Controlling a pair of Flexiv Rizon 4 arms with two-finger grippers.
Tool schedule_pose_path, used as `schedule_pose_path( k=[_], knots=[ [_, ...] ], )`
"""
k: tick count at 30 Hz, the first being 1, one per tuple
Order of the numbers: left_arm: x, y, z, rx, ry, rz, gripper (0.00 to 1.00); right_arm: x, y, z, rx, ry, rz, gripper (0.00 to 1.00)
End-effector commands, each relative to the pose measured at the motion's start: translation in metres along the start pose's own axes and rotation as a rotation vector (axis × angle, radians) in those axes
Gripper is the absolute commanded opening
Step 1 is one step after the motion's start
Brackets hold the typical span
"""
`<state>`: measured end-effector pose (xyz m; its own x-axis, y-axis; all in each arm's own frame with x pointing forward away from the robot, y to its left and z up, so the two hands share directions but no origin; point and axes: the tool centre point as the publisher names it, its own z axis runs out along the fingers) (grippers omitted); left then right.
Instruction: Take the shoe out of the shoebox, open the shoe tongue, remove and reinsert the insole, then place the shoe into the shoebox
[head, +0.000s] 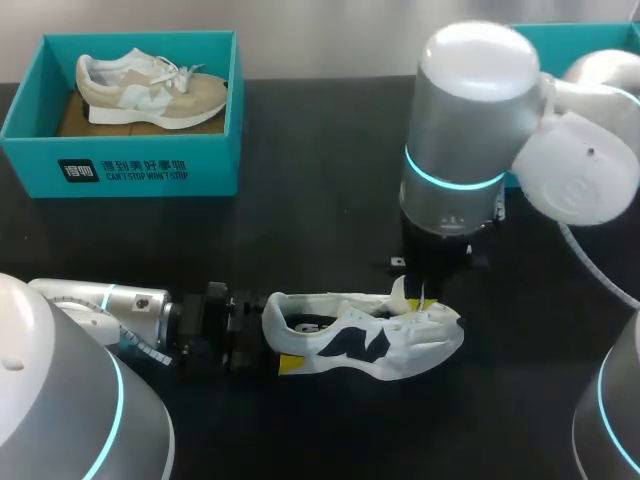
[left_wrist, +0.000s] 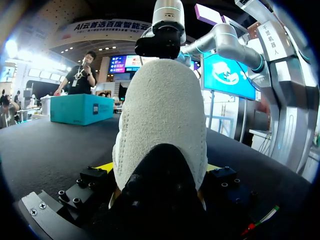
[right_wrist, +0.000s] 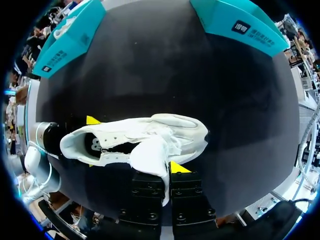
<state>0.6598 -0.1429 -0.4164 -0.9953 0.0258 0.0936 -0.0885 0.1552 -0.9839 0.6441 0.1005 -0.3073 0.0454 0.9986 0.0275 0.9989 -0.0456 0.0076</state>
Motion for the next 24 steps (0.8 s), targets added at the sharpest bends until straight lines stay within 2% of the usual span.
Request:
schedule_pose_path(
  k=[1,6,11,24],
  knots=[
    [0.0,0.003,-0.001,0.001,-0.001,0.0,0.0,-0.026,-0.011,0.001,-0.052,0.15,-0.007,0.0],
    [0.0,0.003,-0.001,0.001,-0.001,0.0,0.0,-0.044,-0.012,0.012,-0.029,0.227,-0.01,0.0],
    [0.0,0.003,-0.001,0.001,-0.001,0.0,0.0,-0.058,-0.014,0.027,-0.031,0.369,-0.036,0.0],
    [0.0,0.003,-0.001,0.001,-0.001,0.0,0.0,-0.073,-0.006,0.061,-0.019,0.567,-0.041,0.0]
  ],
)
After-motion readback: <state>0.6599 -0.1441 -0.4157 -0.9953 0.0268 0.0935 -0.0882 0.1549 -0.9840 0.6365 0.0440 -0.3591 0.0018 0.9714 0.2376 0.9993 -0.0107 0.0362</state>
